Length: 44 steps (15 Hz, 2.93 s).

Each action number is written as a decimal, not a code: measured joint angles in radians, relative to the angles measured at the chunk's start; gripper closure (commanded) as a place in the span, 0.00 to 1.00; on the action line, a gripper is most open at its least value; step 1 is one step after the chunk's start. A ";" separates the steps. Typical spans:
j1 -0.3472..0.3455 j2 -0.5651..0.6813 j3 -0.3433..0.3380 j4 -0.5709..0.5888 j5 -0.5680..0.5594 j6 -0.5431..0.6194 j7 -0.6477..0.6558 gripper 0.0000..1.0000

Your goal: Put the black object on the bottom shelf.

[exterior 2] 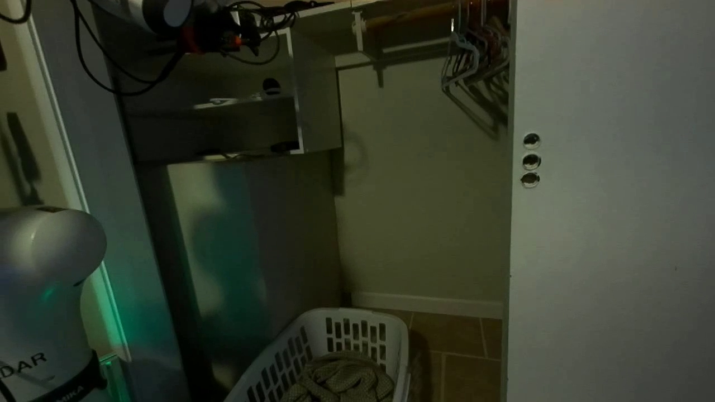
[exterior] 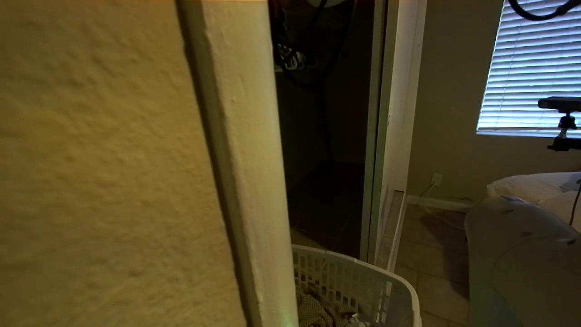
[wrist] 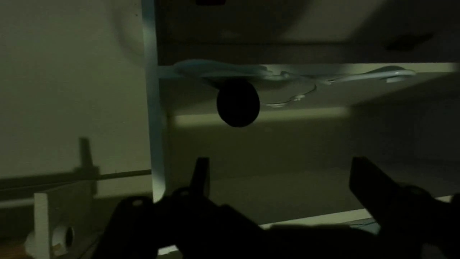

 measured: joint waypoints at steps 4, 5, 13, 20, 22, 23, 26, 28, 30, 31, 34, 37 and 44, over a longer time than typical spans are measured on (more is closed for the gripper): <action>0.018 0.066 -0.023 0.060 0.000 -0.064 -0.014 0.00; 0.017 0.087 -0.025 0.077 0.000 -0.075 -0.016 0.00; -0.008 0.251 -0.007 0.240 0.046 -0.134 -0.053 0.00; -0.124 0.377 0.082 0.355 0.094 -0.173 -0.090 0.00; -0.173 0.408 0.122 0.382 0.095 -0.186 -0.095 0.00; -0.199 0.422 0.143 0.393 0.095 -0.189 -0.097 0.00; -0.269 0.458 0.204 0.428 0.099 -0.191 -0.100 0.00; -0.306 0.477 0.238 0.449 0.102 -0.195 -0.102 0.06; -0.334 0.490 0.266 0.467 0.107 -0.205 -0.103 0.19; -0.346 0.495 0.277 0.476 0.115 -0.218 -0.103 0.26; -0.374 0.500 0.301 0.495 0.136 -0.270 -0.104 0.41; -0.398 0.504 0.317 0.508 0.136 -0.318 -0.104 0.13; -0.421 0.510 0.342 0.517 0.136 -0.341 -0.104 0.11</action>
